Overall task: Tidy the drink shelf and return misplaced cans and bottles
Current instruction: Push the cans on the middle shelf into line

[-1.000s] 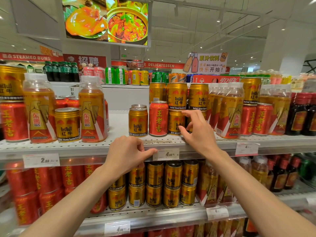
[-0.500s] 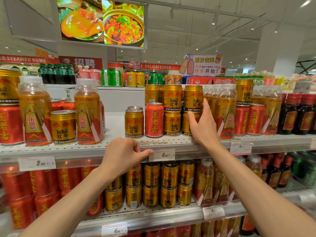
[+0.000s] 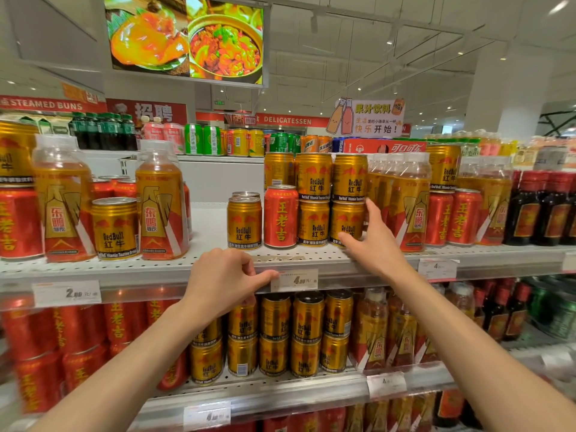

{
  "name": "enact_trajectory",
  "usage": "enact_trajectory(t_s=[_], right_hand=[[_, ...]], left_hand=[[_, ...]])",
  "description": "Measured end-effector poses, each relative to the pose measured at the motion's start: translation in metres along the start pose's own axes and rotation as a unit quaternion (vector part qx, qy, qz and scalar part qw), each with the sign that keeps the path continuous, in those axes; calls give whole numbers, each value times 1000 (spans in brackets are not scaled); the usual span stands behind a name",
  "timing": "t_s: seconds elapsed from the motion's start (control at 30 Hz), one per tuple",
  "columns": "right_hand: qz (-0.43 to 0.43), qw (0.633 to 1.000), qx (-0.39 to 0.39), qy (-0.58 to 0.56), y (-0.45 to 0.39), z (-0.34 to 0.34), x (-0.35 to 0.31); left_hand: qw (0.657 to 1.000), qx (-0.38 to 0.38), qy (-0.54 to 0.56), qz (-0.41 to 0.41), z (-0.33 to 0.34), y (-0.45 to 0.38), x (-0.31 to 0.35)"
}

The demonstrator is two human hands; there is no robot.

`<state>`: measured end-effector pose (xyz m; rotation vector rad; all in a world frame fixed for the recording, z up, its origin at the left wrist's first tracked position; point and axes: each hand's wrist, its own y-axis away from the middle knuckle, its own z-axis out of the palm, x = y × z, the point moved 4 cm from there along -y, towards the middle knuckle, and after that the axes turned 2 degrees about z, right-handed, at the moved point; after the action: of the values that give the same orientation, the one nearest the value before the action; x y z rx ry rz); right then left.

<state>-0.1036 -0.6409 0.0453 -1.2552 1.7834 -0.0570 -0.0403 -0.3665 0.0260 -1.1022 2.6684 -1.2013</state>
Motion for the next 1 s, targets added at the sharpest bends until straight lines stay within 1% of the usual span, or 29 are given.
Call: enact_trajectory(t_s=[0.1,0.37,0.47,0.6,0.7,0.83,0.93,1.0], right_hand=[[-1,999,-12,44,1,1,4],[-1,999,2,45,2,1,4],[-4,998,0,66,4,2,3],[-2,995,16,96,11,4,4],[2,995,38,88,29,6,9],[-50,990,81,104,65,6,12],[-83,983,55,153,97,10,22],[-84,985,30,151,120,11,31]], left_hand=[[1000,1,-1,0,1,-1,-1],[1000,2,5,1,1,0,-1],[1000,3,3,2,0,1,-1],[1000,3,8,-2,1,1,-2],[1000,13,11,-6,2,4,-1],[999,31,-7,-13,6,14,3],[999,24,5,-25,16,30,6],[998,3,36,-43,26,44,7]])
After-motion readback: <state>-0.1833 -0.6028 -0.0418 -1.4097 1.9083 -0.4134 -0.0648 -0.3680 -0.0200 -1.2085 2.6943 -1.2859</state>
